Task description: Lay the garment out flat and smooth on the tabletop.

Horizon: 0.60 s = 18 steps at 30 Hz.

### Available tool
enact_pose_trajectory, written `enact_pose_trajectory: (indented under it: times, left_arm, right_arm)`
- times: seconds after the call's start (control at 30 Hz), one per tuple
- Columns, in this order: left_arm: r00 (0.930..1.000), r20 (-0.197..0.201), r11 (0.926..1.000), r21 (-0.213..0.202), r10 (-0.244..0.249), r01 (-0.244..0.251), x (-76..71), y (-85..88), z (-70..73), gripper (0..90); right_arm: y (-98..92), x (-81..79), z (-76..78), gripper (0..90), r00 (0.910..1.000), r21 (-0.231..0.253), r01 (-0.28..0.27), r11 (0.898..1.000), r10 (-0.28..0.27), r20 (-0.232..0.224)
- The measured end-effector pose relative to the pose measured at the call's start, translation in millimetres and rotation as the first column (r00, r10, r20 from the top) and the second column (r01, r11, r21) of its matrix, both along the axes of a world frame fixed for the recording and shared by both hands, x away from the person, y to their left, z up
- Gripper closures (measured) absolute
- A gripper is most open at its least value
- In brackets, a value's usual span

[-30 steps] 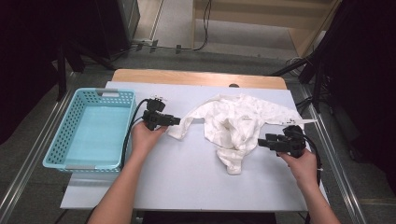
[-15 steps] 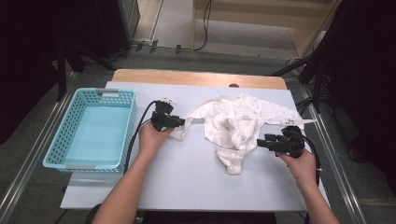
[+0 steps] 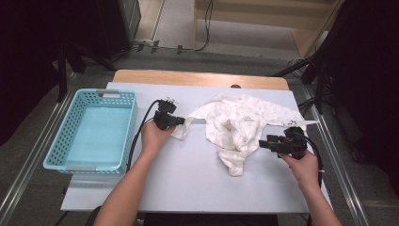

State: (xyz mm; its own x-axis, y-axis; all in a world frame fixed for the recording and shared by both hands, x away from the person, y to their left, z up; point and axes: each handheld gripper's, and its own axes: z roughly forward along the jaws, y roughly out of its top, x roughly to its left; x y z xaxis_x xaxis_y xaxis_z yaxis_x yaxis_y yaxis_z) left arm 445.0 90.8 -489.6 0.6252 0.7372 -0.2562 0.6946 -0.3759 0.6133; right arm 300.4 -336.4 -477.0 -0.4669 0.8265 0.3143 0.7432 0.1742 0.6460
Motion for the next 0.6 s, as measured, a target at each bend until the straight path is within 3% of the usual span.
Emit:
enact_pose_trajectory:
  times: [0.1, 0.2, 0.6]
  left_arm:
    - [0.9998, -0.010, 0.9992, -0.036, 0.019, -0.019, 6.8, 4.4, 8.6, 90.0]
    - [0.9998, -0.005, 0.9997, -0.016, 0.020, -0.020, 12.1, 5.0, 15.7, 90.0]
    - [0.9978, -0.009, 0.9978, -0.010, 0.066, -0.066, 40.4, 14.9, 41.7, 89.9]
  right_arm:
    - [-1.9, 0.7, -0.6, 42.3, 1.0000, 0.000, 0.003, 1.000, -0.003, -0.002]
    - [-2.7, 1.1, -0.9, 42.3, 1.0000, -0.002, 0.003, 1.000, -0.003, -0.003]
    - [-2.2, 1.0, -0.2, 42.3, 1.0000, 0.005, 0.001, 1.000, -0.001, 0.002]
